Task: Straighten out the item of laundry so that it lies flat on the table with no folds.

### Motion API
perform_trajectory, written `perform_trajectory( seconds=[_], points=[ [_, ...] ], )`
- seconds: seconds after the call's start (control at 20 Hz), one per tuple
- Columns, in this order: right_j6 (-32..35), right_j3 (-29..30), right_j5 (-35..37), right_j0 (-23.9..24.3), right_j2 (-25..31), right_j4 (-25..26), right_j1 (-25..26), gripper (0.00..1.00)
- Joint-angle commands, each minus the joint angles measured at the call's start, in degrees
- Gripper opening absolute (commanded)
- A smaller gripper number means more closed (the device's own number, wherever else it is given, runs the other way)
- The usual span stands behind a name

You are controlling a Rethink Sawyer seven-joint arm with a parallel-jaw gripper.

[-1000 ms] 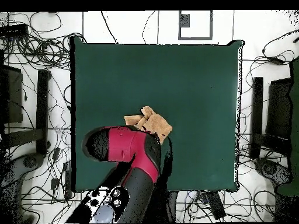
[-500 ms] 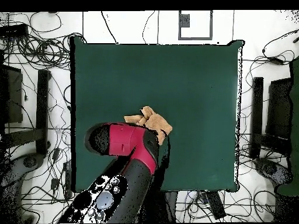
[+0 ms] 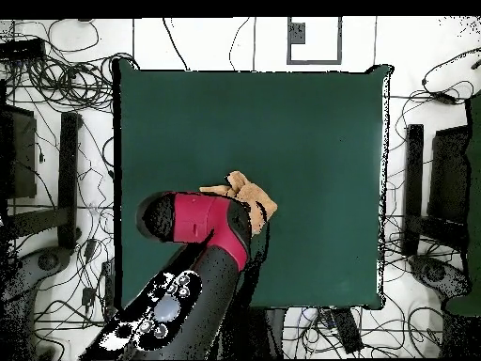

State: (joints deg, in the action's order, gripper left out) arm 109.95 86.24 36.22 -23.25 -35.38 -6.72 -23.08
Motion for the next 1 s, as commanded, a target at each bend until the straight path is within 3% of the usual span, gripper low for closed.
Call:
perform_trajectory(
  seconds=[0.05,1.0],
  points=[
    [19.3,-4.6,3.9,-2.9,2.0,-4.6,3.8,1.00],
    [20.4,-8.3,10.6,-6.6,-2.8,-7.3,6.8,1.00]
  ],
)
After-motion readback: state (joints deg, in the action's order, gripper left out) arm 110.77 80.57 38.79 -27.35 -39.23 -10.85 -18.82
